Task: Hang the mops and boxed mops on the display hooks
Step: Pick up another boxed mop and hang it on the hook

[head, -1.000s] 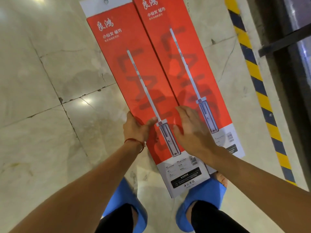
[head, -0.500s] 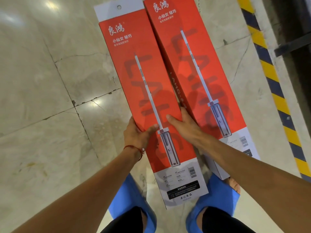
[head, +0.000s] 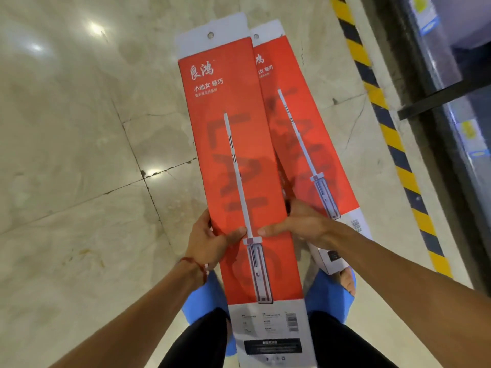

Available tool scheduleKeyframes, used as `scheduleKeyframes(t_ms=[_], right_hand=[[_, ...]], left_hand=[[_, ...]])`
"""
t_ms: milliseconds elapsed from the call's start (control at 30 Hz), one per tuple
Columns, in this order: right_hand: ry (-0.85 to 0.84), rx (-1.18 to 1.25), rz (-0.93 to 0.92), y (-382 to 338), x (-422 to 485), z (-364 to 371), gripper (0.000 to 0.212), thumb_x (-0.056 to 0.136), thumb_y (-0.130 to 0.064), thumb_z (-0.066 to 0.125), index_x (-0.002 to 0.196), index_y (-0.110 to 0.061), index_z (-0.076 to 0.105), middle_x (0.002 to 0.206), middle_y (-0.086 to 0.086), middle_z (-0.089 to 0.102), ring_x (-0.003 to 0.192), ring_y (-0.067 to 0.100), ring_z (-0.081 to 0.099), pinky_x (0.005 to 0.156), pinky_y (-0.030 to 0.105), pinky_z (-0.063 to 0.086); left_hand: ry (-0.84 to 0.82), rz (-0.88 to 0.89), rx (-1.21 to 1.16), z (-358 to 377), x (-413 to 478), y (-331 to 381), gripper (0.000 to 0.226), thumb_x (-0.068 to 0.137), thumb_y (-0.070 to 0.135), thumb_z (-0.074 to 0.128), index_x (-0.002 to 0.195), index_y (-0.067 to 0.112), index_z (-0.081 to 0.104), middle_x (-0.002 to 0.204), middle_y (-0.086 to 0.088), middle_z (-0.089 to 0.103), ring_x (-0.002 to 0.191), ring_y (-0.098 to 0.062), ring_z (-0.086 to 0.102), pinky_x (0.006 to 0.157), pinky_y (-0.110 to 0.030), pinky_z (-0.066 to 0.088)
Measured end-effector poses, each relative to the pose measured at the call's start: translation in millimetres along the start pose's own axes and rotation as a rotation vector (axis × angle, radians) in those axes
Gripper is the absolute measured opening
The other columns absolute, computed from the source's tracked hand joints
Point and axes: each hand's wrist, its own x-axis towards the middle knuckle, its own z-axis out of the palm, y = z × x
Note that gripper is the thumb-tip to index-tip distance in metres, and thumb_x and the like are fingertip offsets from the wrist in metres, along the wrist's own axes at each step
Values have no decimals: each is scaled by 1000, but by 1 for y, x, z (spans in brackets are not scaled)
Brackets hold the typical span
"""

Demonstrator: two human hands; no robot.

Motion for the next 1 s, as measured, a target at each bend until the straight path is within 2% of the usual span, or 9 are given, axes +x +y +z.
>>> scheduleKeyframes(t_ms=[100,167,233,300,400,533,733,900,1000], right_hand=[[14,-25,-5,-20,-45,4,91,65,-11,99,143,-21,52,126,-5,74,114,10,72,101,34,58],[55,-25,-13,-34,-78,4,90,61,-14,101,140,-19,57,124,-3,76,113,12,72,103,40,58],[82,-11,-41,-48,-112,-1,69,66,-6,97,126,-18,65,116,1,78,103,9,75,90,31,62],[85,33,-56,-62,-150,-5,64,71,2,93,124,-18,63,116,3,77,96,7,76,76,23,62],[85,58,-71,-73,-203,-8,83,68,2,94,138,-17,55,128,6,73,111,20,74,87,36,64],[130,14,-60,-86,-266,-11,94,63,-2,97,140,-20,47,131,3,69,113,16,72,88,34,63],[193,-69,-106,-86,-344,-21,101,54,-28,98,140,-25,44,126,1,69,114,18,70,102,46,57],[322,110,-271,-83,-430,-24,76,67,-37,90,135,-21,60,126,-2,75,116,17,72,113,45,48],[335,157,-340,-90,-498,-15,63,75,-53,82,131,-28,66,123,-10,76,119,14,70,115,46,43]], left_hand=[[-32,-17,-5,-4,-36,36,71,69,12,93,133,15,62,118,-3,77,105,-22,75,95,-48,61],[-55,-6,-8,-7,-56,69,56,81,22,87,131,14,62,120,-2,75,99,-15,75,87,-36,63],[-74,-16,-43,-8,-74,107,47,89,29,77,130,12,61,116,-1,74,84,-2,75,66,-16,59],[-97,28,-64,-9,-89,145,43,91,32,73,128,15,61,111,4,73,75,6,73,58,-9,54],[-173,104,-81,0,-119,205,57,80,56,73,128,27,62,118,8,74,84,5,75,67,-15,58],[-143,179,-92,23,-167,256,89,65,82,74,133,25,68,118,3,78,101,-15,77,88,-34,62],[-43,393,3,54,-247,277,66,64,82,69,109,34,74,107,10,80,96,-12,77,90,-37,61],[-66,537,62,86,-327,293,73,63,79,75,112,25,79,107,7,81,100,-15,77,98,-44,59],[-123,601,109,105,-389,308,51,78,66,77,110,26,79,104,11,80,96,-9,76,98,-41,59]])
